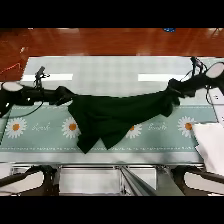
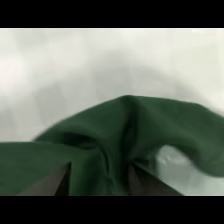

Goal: Fold the shirts.

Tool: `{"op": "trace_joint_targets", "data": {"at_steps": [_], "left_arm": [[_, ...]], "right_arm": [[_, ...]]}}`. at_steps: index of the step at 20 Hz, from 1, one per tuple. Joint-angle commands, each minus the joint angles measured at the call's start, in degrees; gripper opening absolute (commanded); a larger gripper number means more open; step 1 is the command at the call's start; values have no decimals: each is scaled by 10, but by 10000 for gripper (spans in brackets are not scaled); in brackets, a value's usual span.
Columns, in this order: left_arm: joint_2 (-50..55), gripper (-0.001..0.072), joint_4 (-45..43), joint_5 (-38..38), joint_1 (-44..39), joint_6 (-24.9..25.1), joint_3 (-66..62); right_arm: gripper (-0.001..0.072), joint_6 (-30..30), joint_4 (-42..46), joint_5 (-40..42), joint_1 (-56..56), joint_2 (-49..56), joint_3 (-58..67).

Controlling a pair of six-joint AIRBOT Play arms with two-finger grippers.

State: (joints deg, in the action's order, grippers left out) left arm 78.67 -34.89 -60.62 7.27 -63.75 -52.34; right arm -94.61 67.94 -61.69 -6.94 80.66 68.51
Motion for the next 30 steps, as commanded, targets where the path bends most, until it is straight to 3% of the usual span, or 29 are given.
{"op": "trace_joint_targets", "data": {"at_steps": [1,3,6,9,12,16,25,26,27,30], "left_arm": [[111,508,-53,-119,23,-52,-146],[107,508,-130,-169,69,-118,-203],[49,508,-151,-179,150,-127,-194],[-39,508,-142,-153,193,-87,-60],[-119,508,-42,-156,193,0,141],[-161,508,36,-116,128,33,298],[-107,501,119,97,-87,33,290],[-96,323,118,97,-101,33,274],[-88,21,118,94,-108,35,259],[-83,22,119,88,-116,37,212]], "right_arm": [[411,12,-55,-37,-42,60,116],[411,15,-42,-79,-92,35,160],[410,19,37,-123,-168,-23,148],[410,17,57,-100,-226,-91,7],[410,59,0,-27,-241,-163,-176],[409,108,-65,4,-241,-217,-296],[409,136,-74,-13,-239,-217,-308],[409,139,-73,-15,-239,-217,-308],[409,139,-70,-15,-239,-217,-308],[409,139,-67,-17,-239,-204,-309]]}}
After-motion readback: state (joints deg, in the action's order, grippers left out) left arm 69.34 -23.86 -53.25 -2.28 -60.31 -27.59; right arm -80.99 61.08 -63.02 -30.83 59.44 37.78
